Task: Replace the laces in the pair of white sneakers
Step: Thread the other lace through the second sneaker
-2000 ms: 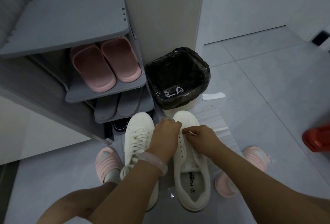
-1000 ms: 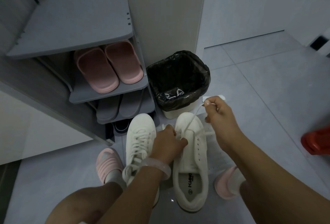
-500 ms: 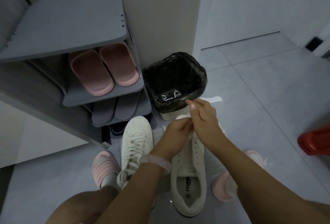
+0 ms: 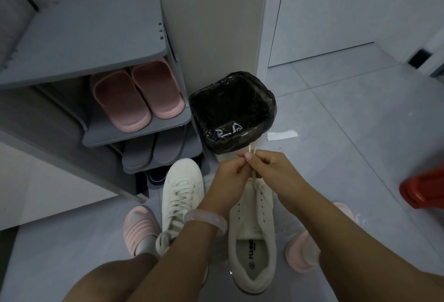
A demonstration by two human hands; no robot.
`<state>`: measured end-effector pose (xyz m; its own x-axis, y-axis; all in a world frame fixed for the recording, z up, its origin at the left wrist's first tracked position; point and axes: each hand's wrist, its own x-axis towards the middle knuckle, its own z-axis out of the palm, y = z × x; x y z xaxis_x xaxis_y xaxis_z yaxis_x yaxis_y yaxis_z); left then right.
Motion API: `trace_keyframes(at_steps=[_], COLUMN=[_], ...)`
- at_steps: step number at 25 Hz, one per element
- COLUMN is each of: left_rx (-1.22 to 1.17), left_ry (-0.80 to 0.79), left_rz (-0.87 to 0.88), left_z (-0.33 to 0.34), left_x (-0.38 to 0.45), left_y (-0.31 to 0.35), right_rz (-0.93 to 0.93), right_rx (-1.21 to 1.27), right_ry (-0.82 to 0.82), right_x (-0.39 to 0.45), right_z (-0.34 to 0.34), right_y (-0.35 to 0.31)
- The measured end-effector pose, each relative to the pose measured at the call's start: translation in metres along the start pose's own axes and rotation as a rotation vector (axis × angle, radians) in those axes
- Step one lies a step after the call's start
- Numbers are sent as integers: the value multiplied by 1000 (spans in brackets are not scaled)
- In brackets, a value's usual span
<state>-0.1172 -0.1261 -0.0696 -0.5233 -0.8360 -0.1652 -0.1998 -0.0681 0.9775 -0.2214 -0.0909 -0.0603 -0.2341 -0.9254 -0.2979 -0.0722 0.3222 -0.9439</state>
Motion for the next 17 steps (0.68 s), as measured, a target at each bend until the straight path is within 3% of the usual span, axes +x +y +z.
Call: trace_keyframes(at_steps=[2, 5, 7, 9, 10, 13, 17], left_rx=[95, 622, 790, 810, 807, 783, 670], left_ry=[28, 174, -105, -448, -511, -476, -457], left_rz=[8, 117, 176, 135, 101, 69, 49], left_z=[-5, -15, -15, -12, -10, -7, -3], left_x=[0, -6, -15, -25, -27, -28, -26], left_y=[-2, -10, -12, -22, -27, -39, -39], right_rz=[17, 66, 90, 110, 96, -99, -381], right_rx=[49, 131, 218, 288, 245, 164, 532], right_ry=[-13, 31, 88, 98, 100, 134, 101], right_x=[0, 2, 3, 1, -1, -7, -20], right_z=[2, 1, -1, 3, 7, 9, -24], right_y=[1, 0, 0, -2, -4, -27, -98])
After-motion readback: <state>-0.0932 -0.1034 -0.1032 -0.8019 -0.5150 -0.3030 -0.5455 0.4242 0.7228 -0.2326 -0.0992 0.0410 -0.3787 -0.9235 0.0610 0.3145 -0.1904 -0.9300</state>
